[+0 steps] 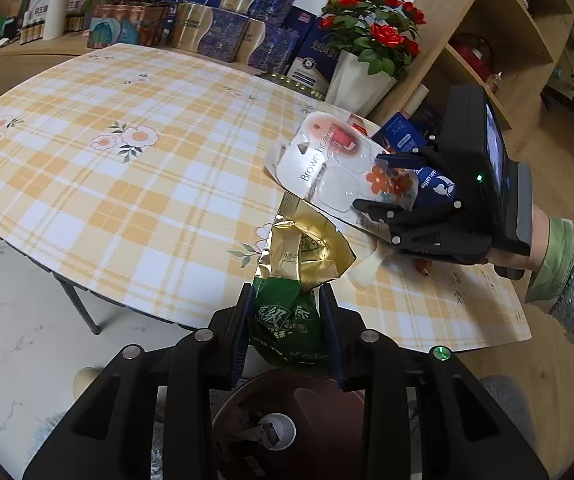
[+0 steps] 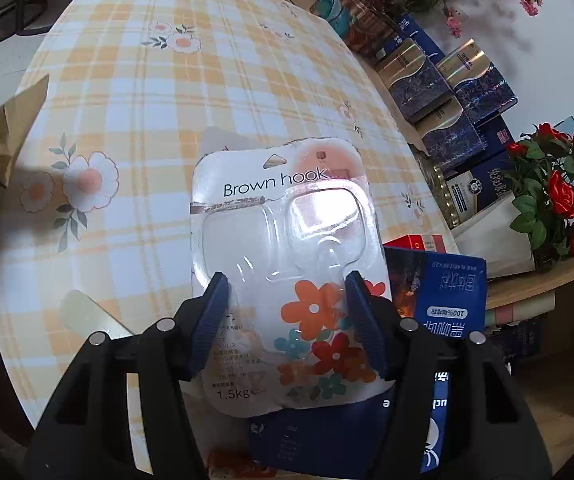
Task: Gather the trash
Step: 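Grasp the white 'Brown hook' package with the right tool and lift it, then drop the package into the bin with the right tool while the left holds the wrapper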
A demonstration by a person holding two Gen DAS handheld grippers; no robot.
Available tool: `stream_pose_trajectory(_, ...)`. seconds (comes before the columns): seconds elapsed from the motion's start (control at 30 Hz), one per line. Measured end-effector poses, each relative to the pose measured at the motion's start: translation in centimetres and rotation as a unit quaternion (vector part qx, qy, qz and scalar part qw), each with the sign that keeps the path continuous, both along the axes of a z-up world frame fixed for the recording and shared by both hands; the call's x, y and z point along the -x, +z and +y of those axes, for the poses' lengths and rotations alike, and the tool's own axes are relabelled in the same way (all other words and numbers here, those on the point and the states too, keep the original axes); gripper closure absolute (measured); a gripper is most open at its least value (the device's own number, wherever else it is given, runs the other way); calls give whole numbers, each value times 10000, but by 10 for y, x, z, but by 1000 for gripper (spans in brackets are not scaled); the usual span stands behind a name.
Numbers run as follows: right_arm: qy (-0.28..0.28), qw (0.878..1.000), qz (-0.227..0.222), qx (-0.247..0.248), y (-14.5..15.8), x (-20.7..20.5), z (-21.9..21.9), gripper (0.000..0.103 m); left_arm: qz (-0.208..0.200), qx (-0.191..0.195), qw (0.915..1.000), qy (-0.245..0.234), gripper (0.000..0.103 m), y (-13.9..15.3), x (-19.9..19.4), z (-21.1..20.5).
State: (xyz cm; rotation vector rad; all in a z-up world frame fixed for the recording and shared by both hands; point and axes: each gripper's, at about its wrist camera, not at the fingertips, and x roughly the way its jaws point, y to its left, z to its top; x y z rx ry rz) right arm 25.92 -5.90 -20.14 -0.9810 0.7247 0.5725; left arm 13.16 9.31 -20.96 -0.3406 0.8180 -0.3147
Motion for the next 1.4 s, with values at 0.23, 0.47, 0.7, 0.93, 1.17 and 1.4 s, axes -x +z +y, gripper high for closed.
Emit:
stream_pose_trajectory(0.23,-580,9890,-411,-1297,50,3,-22,44,10,71,10000,48,71,-1,-2,3)
stream_pose_trajectory(0.47,-1071,9585,-893,-2486,90,38,-54,44,-47,77,9999,55,71,2,1,1)
stream_pose_trajectory(0.7,-1455,9295,-1032,-3229,103,102,-82,44,-105,-28,9999,-1,71,4,3,-2)
stream_pose_trajectory(0.93,-1855,9084,-832,-3652,95,175,-107,44,-426,-93,9990,-60,71,19,21,-5)
stream_pose_trajectory(1.17,-1950,9095,-380,-3651,66,238,-118,44,-628,-307,9970,-320,71,40,57,-17)
stream_pose_trajectory(1.4,-1815,9061,429,-3798,27,275,-109,45,-664,-527,9960,-279,71,40,96,-14)
